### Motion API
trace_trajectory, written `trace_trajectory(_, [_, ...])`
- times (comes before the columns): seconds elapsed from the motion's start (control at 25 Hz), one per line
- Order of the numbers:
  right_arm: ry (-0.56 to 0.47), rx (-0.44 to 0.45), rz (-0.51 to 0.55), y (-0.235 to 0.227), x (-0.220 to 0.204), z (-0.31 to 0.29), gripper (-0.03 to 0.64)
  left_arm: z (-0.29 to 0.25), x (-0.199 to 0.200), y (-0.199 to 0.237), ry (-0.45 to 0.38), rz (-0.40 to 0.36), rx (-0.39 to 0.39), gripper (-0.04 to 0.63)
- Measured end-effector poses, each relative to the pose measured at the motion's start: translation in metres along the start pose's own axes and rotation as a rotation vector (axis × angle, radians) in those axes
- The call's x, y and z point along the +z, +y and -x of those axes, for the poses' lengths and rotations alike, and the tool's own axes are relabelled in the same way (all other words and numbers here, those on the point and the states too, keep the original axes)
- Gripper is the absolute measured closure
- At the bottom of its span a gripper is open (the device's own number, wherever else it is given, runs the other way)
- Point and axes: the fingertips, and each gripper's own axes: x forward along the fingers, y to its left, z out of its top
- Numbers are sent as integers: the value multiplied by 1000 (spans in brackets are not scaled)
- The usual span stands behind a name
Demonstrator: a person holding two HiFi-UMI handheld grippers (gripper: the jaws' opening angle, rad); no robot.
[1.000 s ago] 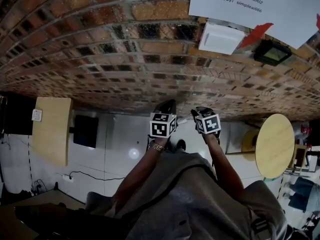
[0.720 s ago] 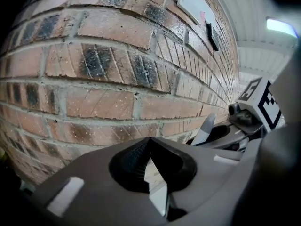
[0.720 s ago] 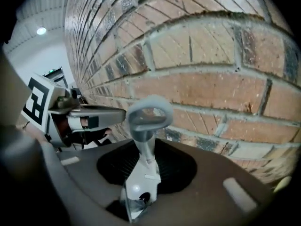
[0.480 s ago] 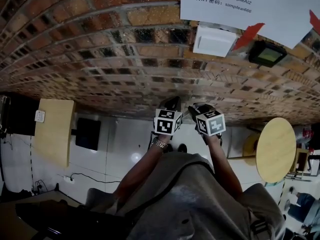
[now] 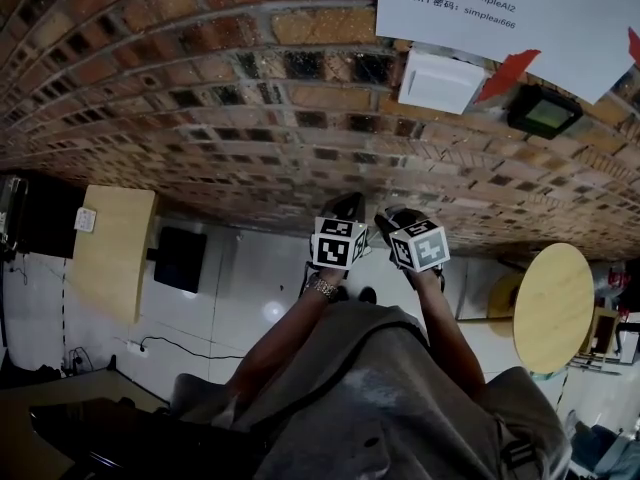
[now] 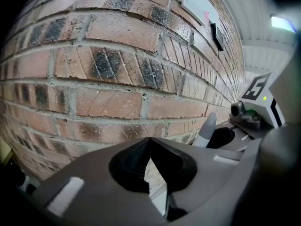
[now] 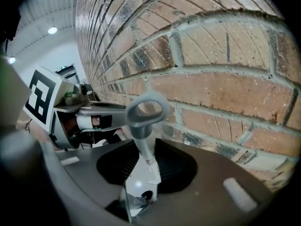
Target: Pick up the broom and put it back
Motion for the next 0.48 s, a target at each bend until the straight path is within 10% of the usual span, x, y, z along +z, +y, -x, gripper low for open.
trace_trajectory(0.48, [198, -41, -64, -40, -95, -68, 514, 15, -20, 5, 17, 12, 34, 621])
